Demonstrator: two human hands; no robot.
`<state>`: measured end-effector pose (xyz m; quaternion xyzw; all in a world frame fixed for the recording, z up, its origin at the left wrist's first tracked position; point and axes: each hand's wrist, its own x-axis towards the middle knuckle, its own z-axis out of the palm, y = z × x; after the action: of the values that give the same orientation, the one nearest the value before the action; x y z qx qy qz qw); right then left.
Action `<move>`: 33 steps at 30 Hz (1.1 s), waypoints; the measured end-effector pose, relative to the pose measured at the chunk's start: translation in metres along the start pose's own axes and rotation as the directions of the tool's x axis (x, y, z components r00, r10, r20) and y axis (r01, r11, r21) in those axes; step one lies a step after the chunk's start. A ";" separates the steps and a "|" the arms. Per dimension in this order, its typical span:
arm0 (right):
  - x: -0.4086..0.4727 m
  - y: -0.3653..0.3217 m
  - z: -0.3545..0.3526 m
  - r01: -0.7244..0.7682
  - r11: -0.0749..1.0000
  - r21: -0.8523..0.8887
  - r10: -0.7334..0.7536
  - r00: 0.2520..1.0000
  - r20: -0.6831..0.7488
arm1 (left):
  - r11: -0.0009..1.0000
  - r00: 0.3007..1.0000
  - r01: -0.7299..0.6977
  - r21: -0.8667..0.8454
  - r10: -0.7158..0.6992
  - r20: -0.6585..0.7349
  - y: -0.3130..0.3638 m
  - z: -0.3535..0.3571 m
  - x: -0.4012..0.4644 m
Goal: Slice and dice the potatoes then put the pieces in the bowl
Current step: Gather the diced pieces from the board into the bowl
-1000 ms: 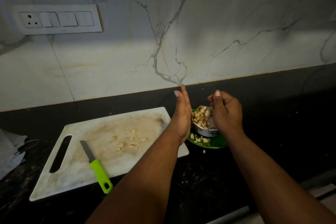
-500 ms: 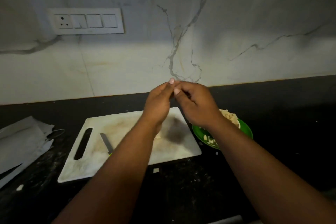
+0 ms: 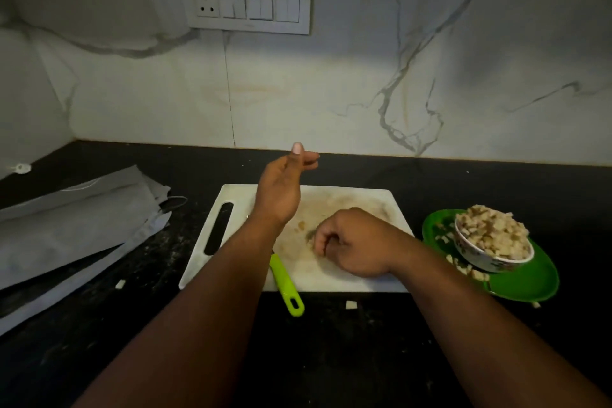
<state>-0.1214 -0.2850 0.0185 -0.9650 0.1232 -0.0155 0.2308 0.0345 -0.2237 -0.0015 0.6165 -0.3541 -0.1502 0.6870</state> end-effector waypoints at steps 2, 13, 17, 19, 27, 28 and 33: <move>0.001 0.009 -0.007 -0.114 0.993 -0.021 0.107 0.968 -0.226 | 0.997 0.998 0.057 -0.051 -0.059 -0.024 -0.004 -0.008 0.002; 0.028 0.008 0.013 -0.200 0.977 0.068 0.211 0.944 -0.255 | 0.960 0.977 0.212 -0.182 -0.210 0.027 -0.012 -0.005 0.004; 0.040 0.014 0.021 -0.156 0.985 -0.069 0.134 0.958 -0.254 | 0.950 0.972 0.230 -0.213 -0.233 0.014 -0.014 -0.005 0.007; 0.043 0.012 0.031 -0.073 0.985 -0.159 0.043 0.982 -0.183 | 0.957 0.974 0.225 -0.186 -0.225 0.021 -0.015 -0.003 0.007; 0.021 0.023 0.014 -0.027 0.974 -0.225 -0.020 0.979 -0.204 | 0.983 0.981 0.183 -0.026 -0.181 0.069 -0.019 0.001 0.006; 0.016 0.024 0.012 -0.036 0.977 -0.212 -0.008 0.979 -0.205 | 0.982 0.980 0.187 -0.014 -0.185 0.070 -0.019 0.000 0.006; -0.008 0.018 -0.007 -0.123 0.972 -0.199 0.061 0.954 -0.292 | 0.981 0.978 0.192 0.001 -0.192 0.080 -0.016 0.000 0.003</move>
<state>-0.1342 -0.3021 0.0171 -0.9652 0.2012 -0.1296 0.1057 0.0404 -0.2288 -0.0154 0.6390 -0.3193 -0.2415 0.6568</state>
